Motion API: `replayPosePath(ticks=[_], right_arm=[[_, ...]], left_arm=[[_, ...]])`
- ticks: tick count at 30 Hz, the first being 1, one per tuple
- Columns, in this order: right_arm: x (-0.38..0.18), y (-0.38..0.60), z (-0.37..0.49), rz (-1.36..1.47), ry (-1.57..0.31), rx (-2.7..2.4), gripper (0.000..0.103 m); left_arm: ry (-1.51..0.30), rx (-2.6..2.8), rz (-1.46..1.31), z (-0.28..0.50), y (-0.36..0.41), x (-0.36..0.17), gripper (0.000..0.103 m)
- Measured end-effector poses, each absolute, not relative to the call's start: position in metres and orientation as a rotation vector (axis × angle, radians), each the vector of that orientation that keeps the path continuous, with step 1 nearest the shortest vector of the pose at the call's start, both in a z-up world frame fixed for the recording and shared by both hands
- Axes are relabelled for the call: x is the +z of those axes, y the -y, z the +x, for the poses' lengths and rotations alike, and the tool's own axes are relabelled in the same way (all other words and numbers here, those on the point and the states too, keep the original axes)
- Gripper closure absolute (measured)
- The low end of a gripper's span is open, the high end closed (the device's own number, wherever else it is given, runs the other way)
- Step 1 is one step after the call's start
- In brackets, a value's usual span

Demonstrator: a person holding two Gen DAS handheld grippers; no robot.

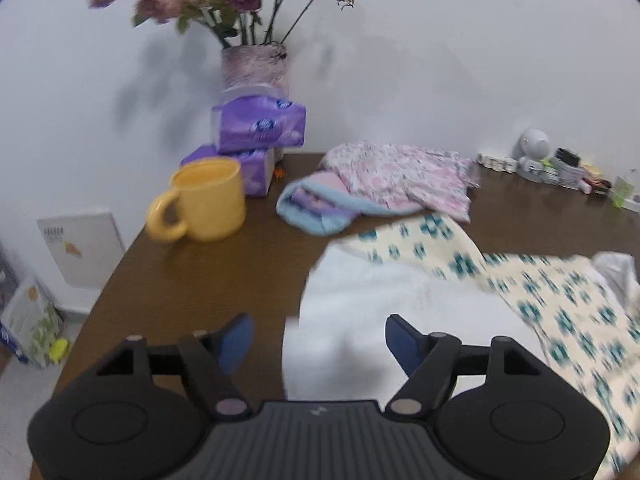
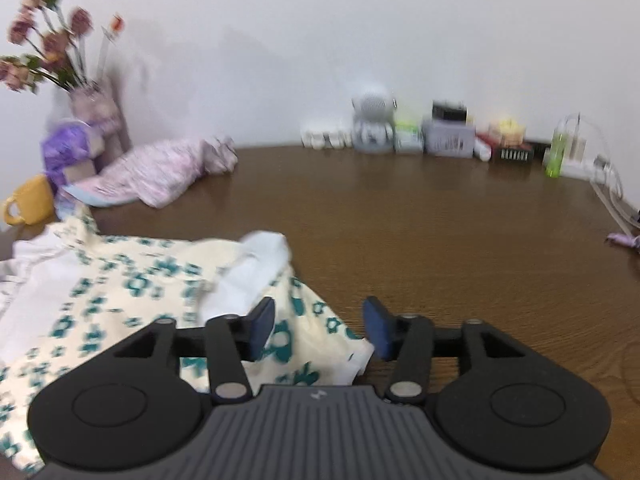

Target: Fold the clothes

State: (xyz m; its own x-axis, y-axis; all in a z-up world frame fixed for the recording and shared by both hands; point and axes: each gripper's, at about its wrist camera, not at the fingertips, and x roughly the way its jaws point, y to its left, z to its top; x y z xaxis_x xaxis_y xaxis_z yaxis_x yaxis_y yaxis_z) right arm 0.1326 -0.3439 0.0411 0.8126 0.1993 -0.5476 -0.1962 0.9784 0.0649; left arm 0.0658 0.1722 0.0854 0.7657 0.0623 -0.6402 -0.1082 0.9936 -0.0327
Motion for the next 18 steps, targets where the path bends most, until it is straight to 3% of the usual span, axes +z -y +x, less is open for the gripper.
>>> replayPosePath(ticks=[7,18], right_arm=[[0.034,0.339,0.073,0.032,-0.592,0.234,0.042],[0.018,0.339,0.032,0.081,-0.608,0.225,0.042]], left_arm=[[-0.758,0.007,-0.241,-0.006,-0.165,0.057,0.030],[-0.821,-0.015,-0.233,-0.006,-0.143,0.030,0.033]])
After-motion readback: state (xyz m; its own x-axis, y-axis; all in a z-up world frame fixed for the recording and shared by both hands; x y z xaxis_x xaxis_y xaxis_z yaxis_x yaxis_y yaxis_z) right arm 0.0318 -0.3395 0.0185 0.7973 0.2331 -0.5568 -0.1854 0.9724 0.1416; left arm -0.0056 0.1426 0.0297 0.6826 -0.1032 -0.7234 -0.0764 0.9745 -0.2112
